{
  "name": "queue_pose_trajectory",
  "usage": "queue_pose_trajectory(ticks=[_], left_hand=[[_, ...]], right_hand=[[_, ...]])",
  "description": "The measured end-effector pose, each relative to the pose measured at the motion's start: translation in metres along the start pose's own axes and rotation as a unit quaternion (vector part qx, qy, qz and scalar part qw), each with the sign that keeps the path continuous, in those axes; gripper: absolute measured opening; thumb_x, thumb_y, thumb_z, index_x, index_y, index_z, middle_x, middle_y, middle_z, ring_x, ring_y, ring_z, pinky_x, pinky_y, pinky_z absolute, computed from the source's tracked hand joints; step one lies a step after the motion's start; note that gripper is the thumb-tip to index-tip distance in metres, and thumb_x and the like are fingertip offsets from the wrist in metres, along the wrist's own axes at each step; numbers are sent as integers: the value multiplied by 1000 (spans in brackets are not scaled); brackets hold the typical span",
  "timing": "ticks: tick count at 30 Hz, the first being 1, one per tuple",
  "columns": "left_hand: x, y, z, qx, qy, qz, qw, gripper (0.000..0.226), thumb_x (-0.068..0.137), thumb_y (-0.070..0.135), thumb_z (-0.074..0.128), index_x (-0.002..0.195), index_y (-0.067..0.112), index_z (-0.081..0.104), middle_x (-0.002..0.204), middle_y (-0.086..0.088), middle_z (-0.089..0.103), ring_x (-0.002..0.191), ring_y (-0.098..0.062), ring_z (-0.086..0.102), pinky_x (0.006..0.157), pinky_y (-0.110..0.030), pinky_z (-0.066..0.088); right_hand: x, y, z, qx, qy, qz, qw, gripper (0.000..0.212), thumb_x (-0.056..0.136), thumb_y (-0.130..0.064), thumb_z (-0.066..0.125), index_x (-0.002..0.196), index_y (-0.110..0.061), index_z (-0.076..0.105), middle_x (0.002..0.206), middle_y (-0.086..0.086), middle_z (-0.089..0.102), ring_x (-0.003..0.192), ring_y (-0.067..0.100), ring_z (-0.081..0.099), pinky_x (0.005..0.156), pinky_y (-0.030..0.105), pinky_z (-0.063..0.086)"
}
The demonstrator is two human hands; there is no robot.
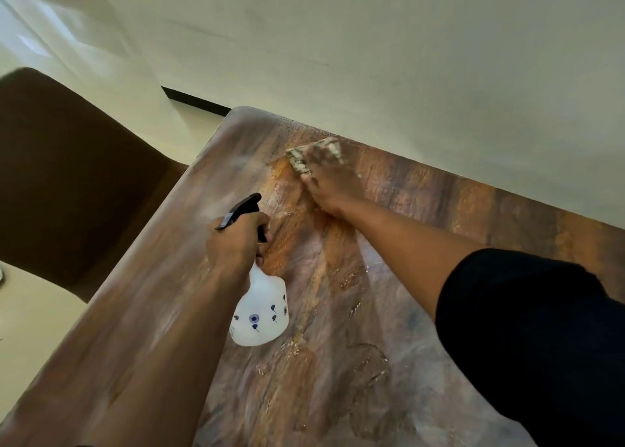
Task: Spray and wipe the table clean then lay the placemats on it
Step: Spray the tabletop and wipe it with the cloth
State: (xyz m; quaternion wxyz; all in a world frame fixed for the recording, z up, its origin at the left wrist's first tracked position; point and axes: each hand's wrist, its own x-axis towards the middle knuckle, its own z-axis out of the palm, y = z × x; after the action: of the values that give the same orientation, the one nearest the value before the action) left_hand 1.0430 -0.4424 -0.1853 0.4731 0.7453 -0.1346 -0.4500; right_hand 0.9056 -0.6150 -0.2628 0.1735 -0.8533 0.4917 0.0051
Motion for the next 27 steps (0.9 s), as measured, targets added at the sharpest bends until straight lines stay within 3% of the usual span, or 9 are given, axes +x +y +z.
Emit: queue_pose_trajectory(ticks=[7,13,16,19,23,27], left_hand=[[10,-9,-6,7,-8,-2,1000,21,86,18,70,68,8,71,68,-14,66,44,-18,44,46,-28,40],[19,-9,-18,-17,30,-19,999,16,89,21,71,82,7,76,70,-11,69,44,-15,48,49,-29,41],[23,-3,-25,-18,25,-27,999,16,90,19,71,81,6,74,66,-8,67,43,-13,46,46,-26,40],[28,3,-34,-10,15,-32,999,16,90,19,69,79,8,71,68,-7,65,42,-11,44,41,-24,38],[31,13,-44,4,10,-43,999,19,89,19,64,72,13,63,70,-6,59,43,-11,37,41,-25,32],[31,22,-50,22,-3,-34,999,18,94,18,61,78,10,60,75,-9,56,50,-14,35,47,-28,31]], right_hand=[[-20,88,-20,-16,66,157,985,60,111,-43,28,166,-19,15,173,3,10,160,23,8,129,49,8],[1,60,-22,-6,39,181,983,62,111,-38,32,166,-18,13,174,5,5,160,27,3,129,53,6],[10,18,-9,4,39,133,990,59,110,-40,34,165,-26,18,173,3,11,159,28,11,126,57,10],[10,-49,9,23,30,23,999,57,109,-49,25,162,-29,27,170,2,24,157,27,22,126,58,14],[2,-120,33,-33,-36,-145,988,61,109,-48,25,165,-25,16,174,-2,7,160,18,4,128,51,4],[9,-112,27,-44,-44,-194,979,60,110,-48,27,165,-26,15,174,-6,6,160,12,3,127,46,7]])
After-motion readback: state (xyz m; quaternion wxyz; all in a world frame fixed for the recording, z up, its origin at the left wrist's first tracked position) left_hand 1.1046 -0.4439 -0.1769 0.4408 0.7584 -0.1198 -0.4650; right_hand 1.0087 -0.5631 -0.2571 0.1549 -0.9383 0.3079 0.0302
